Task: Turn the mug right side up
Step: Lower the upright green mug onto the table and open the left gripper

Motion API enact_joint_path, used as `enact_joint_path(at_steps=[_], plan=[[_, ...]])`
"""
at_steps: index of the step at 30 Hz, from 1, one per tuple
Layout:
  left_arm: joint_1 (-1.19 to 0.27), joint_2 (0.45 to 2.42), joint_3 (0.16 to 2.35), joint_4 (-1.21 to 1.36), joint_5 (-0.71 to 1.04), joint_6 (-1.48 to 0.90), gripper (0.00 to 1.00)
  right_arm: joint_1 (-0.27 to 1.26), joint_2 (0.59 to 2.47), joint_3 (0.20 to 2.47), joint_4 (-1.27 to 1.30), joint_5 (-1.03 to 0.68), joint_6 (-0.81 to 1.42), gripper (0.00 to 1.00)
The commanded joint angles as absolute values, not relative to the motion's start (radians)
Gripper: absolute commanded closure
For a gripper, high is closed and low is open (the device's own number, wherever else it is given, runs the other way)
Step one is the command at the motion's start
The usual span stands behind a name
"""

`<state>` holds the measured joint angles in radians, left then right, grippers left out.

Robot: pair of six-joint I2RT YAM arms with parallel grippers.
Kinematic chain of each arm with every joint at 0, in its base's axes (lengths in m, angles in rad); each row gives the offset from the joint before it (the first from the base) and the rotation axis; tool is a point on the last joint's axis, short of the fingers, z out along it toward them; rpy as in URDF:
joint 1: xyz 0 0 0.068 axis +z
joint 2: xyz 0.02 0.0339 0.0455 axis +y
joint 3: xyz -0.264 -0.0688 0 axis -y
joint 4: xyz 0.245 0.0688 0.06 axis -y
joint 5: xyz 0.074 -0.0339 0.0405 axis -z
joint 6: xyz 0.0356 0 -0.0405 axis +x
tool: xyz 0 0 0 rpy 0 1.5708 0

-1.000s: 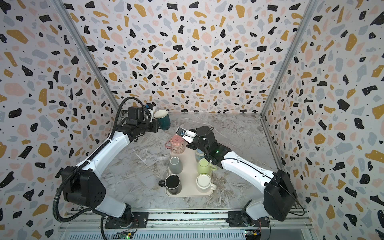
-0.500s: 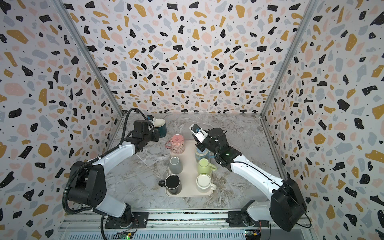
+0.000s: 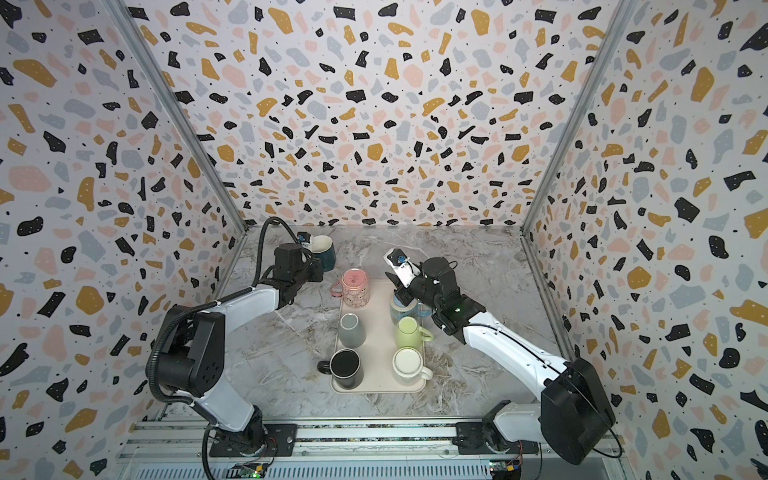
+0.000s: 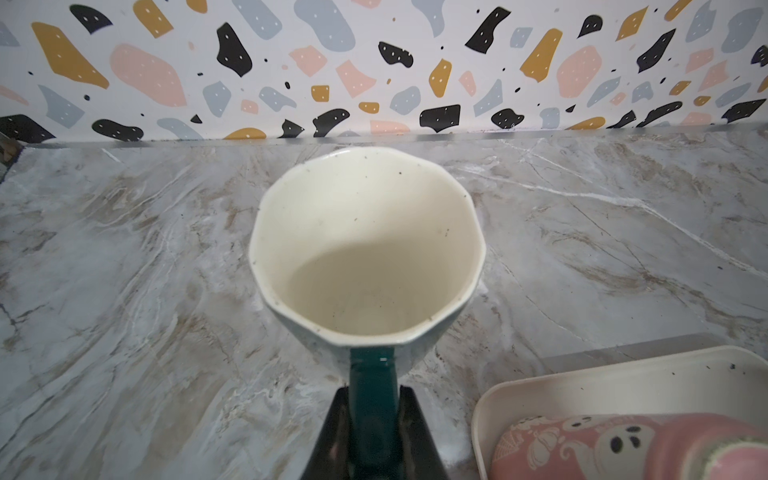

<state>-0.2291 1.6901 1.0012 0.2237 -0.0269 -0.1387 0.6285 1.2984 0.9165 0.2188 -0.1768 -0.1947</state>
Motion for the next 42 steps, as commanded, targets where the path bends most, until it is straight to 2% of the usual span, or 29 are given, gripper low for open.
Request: enact_joint_path(at_steps=[1, 15, 22, 34, 42], plan=[[-0.225, 1.679, 1.027, 0.416, -0.043, -0.131, 1.00, 0.620, 1.260, 0.911, 0.242, -0.198, -0.172, 0.74], [-0.225, 1.770, 1.082, 0.396, -0.038, -0.095, 1.00, 0.610, 1.272, 0.914, 0.244, -0.213, -0.164, 0.73], [-0.225, 1.814, 1.112, 0.375, -0.025, -0.098, 1.00, 0.609, 1.285, 0.920, 0.245, -0.230, -0.162, 0.64], [-0.225, 1.801, 1.077, 0.356, -0.026, -0.105, 1.00, 0.609, 1.301, 0.921, 0.247, -0.237, -0.160, 0.61], [-0.225, 1.781, 1.051, 0.345, -0.029, -0.105, 0.89, 0.607, 1.307, 0.917, 0.254, -0.240, -0.150, 0.60]])
